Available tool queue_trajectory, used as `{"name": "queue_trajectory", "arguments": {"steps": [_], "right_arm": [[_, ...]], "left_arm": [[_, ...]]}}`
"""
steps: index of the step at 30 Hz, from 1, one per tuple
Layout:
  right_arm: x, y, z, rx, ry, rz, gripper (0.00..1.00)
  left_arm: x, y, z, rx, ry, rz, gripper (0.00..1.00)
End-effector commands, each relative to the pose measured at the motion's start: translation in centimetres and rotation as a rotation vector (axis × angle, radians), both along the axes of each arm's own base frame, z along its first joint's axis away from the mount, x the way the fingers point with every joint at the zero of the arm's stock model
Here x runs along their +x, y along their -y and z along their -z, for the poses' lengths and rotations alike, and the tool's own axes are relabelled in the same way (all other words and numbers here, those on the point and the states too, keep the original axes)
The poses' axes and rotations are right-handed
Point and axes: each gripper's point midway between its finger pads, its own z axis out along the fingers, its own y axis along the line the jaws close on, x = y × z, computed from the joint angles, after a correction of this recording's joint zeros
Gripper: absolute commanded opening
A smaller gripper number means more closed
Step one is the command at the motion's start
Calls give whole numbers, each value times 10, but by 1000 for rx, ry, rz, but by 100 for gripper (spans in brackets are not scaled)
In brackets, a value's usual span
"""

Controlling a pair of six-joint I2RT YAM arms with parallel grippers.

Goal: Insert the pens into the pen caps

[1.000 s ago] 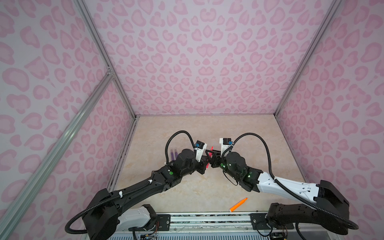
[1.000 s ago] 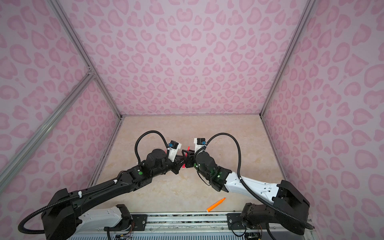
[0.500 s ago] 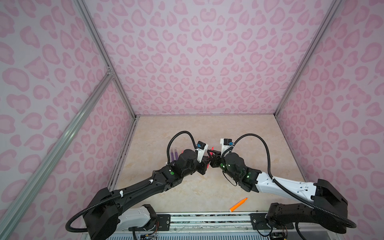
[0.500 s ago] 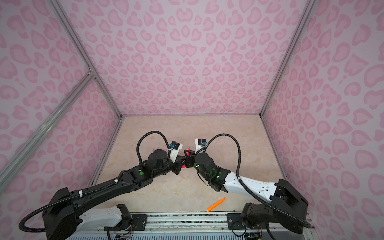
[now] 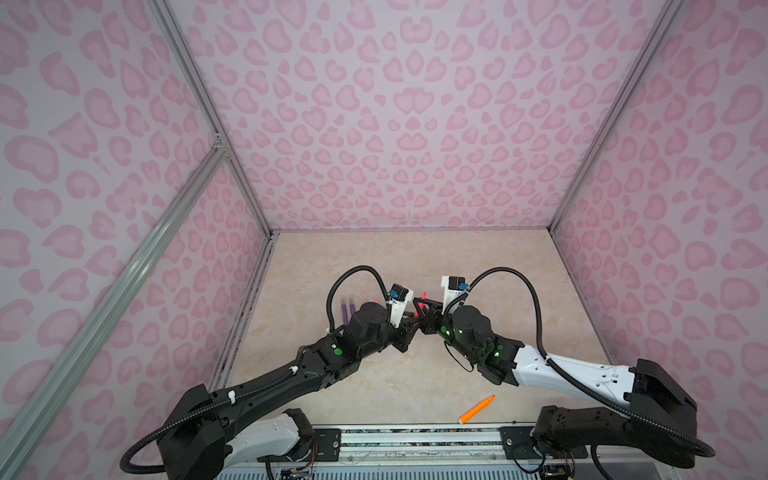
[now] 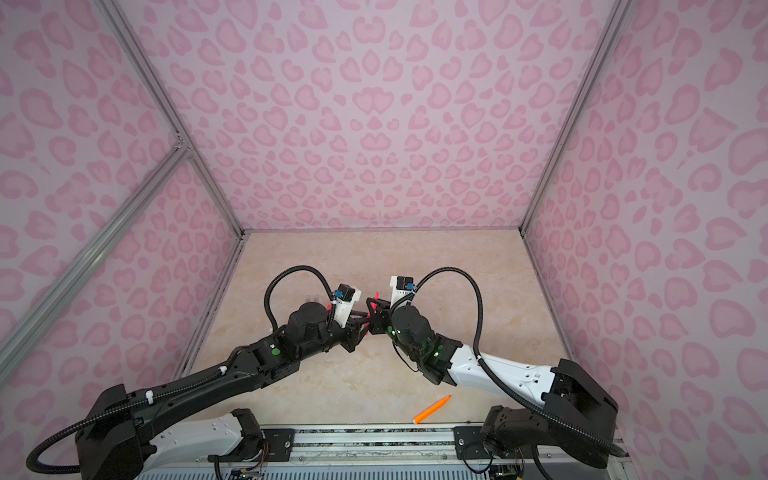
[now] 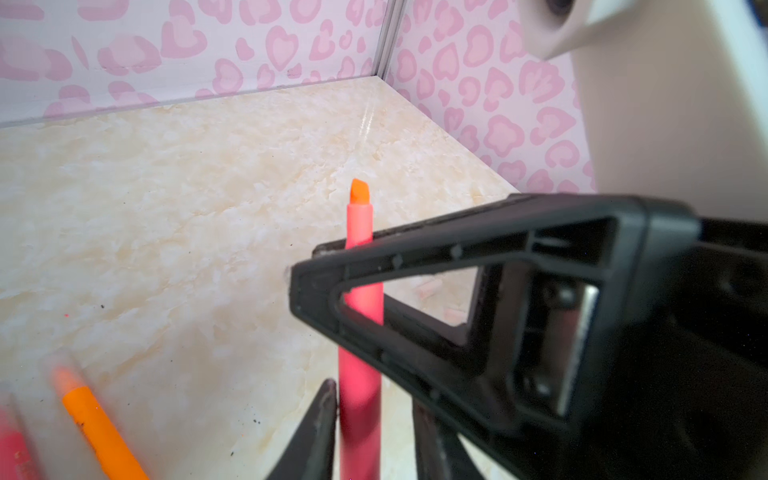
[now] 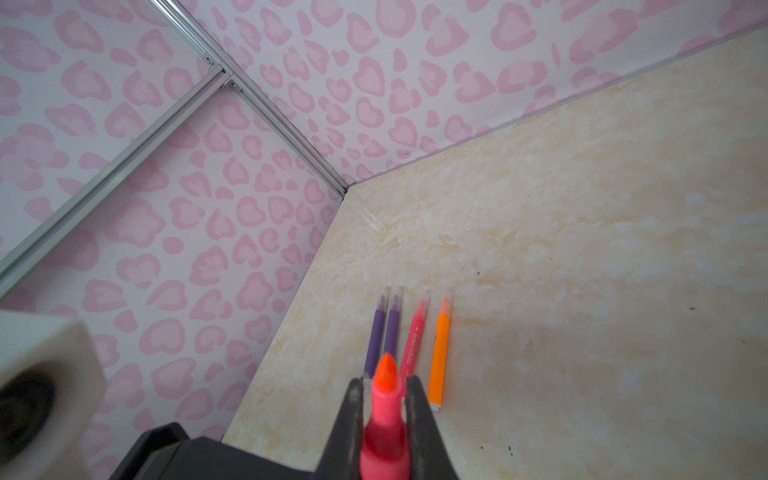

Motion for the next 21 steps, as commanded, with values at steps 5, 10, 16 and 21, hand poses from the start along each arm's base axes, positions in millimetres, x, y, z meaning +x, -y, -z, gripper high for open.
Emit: {"name": "queue_trajectory", "arguments": {"steps": [5, 10, 16, 21], "right_arm": [[-7, -3, 1, 13, -5, -29, 0], [-12, -2, -2, 42, 0, -46, 0], [-21, -8, -3, 62, -6, -82, 0], [-27, -17, -6, 80, -16, -119, 0]], "left_arm": [[2, 9, -20, -65, 59, 27, 45], [4, 13, -16, -51, 43, 33, 45], [4, 11, -16, -56, 48, 21, 46], [5, 8, -19, -54, 56, 11, 43]]}}
